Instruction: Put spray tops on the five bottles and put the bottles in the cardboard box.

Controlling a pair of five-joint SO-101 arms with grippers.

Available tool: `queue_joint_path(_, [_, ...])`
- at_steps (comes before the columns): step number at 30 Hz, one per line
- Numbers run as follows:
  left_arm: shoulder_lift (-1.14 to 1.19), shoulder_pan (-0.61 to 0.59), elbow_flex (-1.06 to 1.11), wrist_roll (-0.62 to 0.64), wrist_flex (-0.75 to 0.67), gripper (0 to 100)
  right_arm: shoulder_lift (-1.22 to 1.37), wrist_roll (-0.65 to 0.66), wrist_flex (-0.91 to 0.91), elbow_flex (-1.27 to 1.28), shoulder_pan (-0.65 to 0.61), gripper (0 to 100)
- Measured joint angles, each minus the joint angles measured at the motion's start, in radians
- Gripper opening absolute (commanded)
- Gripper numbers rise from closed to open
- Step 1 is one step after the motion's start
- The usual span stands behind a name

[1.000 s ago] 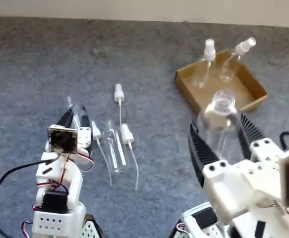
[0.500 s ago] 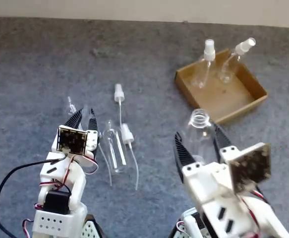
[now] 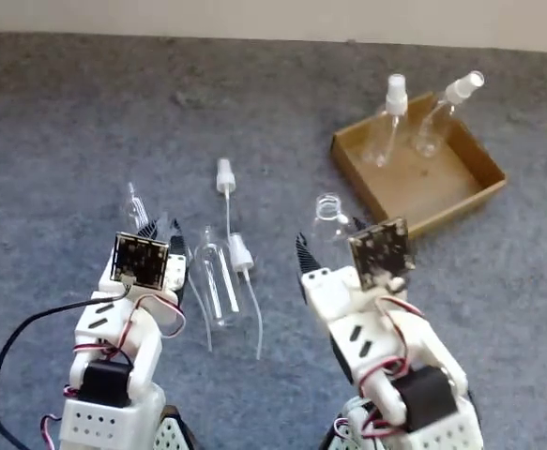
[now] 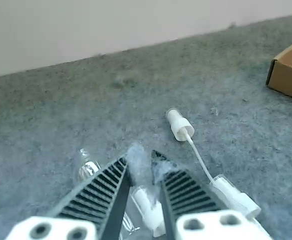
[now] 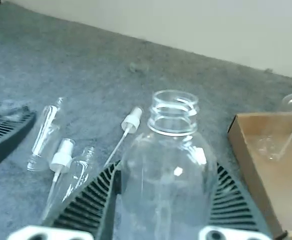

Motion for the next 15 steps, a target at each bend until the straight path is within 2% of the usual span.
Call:
queue_joint_path(4, [0.000, 0.000, -0.078, -0.012, 0.094, 0, 0.003, 0.000, -0.129, 0.123, 0.000, 17.0])
queue_joint_path(15, [-0.005, -0.002, -0.350, -0.218, 0.331, 0, 0.003, 0.000, -0.316, 0.256, 0.000, 17.0])
